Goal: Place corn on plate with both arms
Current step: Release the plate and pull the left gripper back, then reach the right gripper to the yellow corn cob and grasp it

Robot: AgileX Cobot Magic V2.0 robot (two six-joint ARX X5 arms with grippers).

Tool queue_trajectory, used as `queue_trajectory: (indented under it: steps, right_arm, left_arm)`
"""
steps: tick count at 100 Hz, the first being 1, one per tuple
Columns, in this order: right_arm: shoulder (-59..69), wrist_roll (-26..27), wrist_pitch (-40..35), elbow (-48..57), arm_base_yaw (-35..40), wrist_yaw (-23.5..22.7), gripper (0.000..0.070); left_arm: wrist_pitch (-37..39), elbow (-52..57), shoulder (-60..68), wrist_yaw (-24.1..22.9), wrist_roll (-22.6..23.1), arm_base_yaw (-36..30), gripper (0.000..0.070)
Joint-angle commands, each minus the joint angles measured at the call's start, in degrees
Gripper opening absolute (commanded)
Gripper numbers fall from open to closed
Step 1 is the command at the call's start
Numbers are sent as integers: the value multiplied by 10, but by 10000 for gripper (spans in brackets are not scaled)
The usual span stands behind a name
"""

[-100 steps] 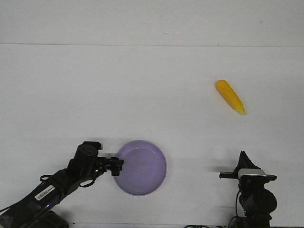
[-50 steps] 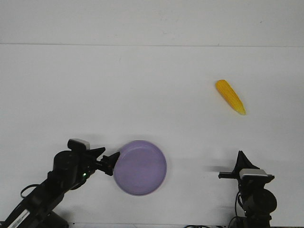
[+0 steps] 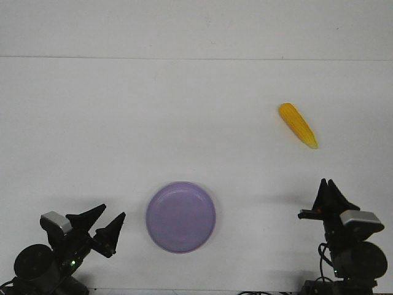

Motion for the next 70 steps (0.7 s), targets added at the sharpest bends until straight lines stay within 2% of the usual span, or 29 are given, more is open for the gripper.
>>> queue_trajectory:
  steps: [1, 11, 24, 36, 48, 58, 70]
  right_arm:
    - [110, -66, -34, 56, 0, -3, 456]
    - [267, -108, -73, 152, 0, -12, 477]
    - [476, -159, -118, 285, 0, -12, 572]
    - [648, -202, -176, 415, 0, -9, 572]
    - [804, -246, -240, 551, 0, 36, 576]
    - [893, -280, -270, 634, 0, 60, 576]
    - [973, -295, -286, 707, 0, 63, 576]
  left_arm:
    - [5, 7, 4, 0, -2, -3, 463]
    - [5, 7, 9, 0, -1, -2, 463]
    - [5, 7, 11, 0, 0, -3, 463]
    - [5, 7, 11, 0, 0, -3, 463]
    - [5, 7, 11, 0, 0, -3, 463]
    - [5, 7, 11, 0, 0, -3, 463]
    - [4, 7, 11, 0, 0, -3, 463]
